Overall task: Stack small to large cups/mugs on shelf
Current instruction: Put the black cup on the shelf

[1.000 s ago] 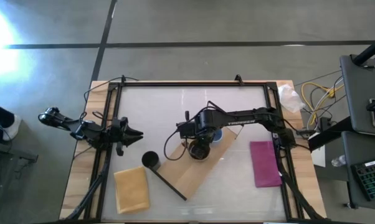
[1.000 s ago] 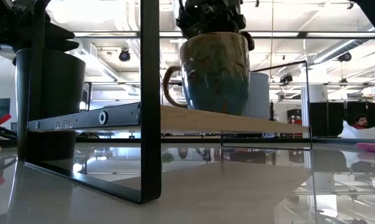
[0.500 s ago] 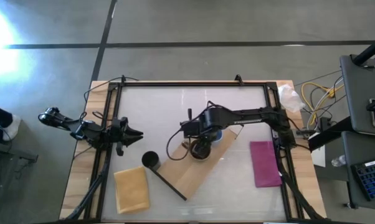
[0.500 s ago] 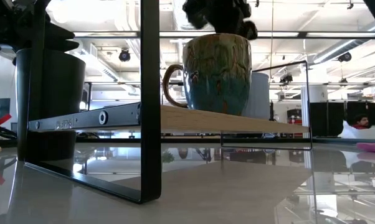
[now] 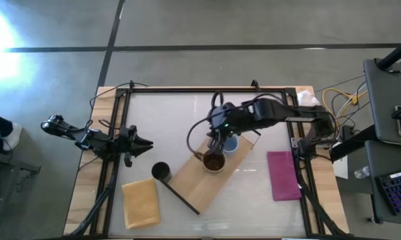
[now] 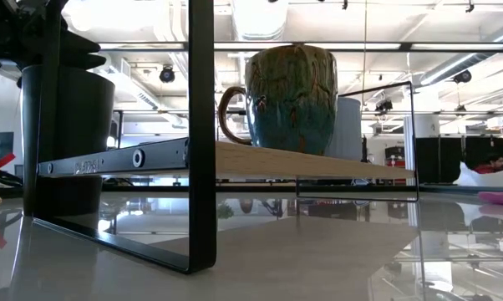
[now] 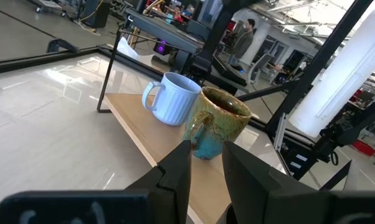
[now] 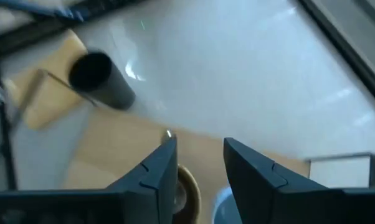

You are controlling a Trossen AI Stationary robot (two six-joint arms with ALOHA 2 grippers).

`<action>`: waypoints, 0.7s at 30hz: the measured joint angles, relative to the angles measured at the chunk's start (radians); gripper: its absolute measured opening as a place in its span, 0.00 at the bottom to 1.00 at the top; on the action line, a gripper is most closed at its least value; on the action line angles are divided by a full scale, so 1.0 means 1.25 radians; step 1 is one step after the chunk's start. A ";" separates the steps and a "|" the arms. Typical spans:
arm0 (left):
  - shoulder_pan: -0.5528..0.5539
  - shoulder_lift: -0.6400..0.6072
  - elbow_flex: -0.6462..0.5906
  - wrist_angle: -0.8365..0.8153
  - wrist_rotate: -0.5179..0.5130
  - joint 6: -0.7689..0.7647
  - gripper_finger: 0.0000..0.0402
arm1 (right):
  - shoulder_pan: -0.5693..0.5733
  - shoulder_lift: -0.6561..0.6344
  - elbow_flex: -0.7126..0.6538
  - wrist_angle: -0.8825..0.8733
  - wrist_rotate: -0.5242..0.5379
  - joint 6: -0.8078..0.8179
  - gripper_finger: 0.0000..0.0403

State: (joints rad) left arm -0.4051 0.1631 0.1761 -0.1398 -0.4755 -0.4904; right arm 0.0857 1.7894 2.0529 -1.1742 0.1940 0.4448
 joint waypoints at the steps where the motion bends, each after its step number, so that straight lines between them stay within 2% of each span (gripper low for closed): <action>1: 0.000 0.000 0.000 0.000 0.000 0.000 0.19 | -0.003 -0.008 0.000 0.009 0.000 0.001 0.30; 5: 0.000 0.000 0.000 0.004 -0.011 0.002 0.19 | -0.009 -0.016 -0.001 -0.001 0.001 0.013 0.29; 9: 0.000 0.000 -0.001 0.050 -0.077 -0.001 0.19 | -0.008 -0.016 -0.002 -0.024 -0.001 0.015 0.27; 16: 0.000 0.000 -0.001 0.303 -0.093 -0.060 0.19 | -0.009 -0.016 -0.011 -0.061 0.001 0.042 0.25; 21: 0.000 0.005 -0.001 0.504 -0.184 0.001 0.19 | -0.013 -0.016 -0.011 -0.063 0.001 0.042 0.24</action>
State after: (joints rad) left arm -0.4050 0.1699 0.1753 0.4906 -0.7052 -0.4885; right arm 0.0696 1.7695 2.0392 -1.2530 0.1947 0.4973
